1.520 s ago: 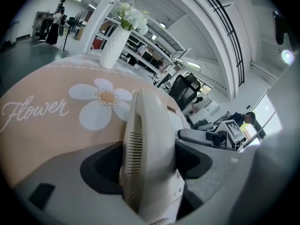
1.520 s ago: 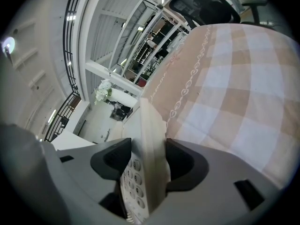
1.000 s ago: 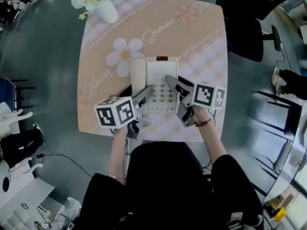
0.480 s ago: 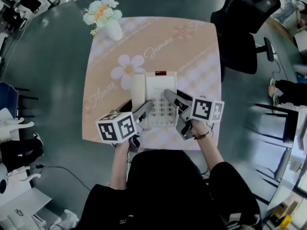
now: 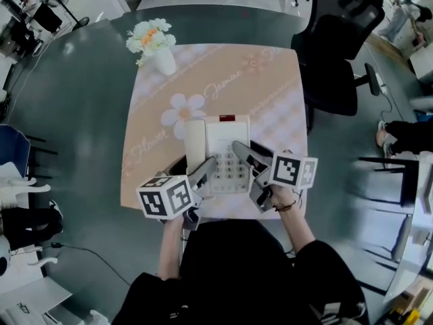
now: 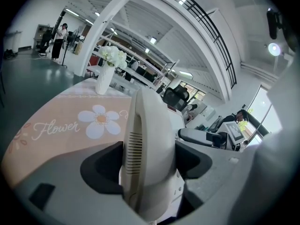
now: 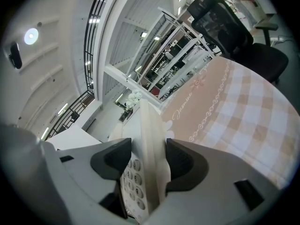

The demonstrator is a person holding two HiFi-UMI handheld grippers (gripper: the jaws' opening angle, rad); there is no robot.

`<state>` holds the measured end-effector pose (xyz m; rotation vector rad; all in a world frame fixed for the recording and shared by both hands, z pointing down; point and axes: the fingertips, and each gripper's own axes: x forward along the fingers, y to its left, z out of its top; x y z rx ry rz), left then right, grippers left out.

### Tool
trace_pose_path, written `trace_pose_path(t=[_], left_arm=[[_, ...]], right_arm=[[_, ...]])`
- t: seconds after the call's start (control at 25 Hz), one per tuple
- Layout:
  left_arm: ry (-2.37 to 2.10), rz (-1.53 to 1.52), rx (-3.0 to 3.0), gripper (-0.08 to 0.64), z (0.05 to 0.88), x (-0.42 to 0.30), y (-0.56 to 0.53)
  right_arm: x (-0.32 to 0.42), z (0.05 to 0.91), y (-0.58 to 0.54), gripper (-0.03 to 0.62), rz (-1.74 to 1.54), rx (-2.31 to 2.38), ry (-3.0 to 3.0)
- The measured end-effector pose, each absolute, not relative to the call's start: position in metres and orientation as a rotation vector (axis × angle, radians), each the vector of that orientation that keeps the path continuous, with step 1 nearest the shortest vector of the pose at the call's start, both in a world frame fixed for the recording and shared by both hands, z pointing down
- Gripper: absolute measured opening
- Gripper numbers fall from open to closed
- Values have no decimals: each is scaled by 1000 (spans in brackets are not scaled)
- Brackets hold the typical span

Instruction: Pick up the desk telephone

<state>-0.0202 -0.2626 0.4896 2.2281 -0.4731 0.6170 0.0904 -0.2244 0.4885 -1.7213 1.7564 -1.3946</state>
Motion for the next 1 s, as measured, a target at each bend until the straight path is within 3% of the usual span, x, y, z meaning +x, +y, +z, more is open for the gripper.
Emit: trace_pose_path(t=[1.0], left_arm=[[-507,515,2333,316,422,-39,-243]], right_arm=[[73,416,-208,219,-1229,-1710,1856]])
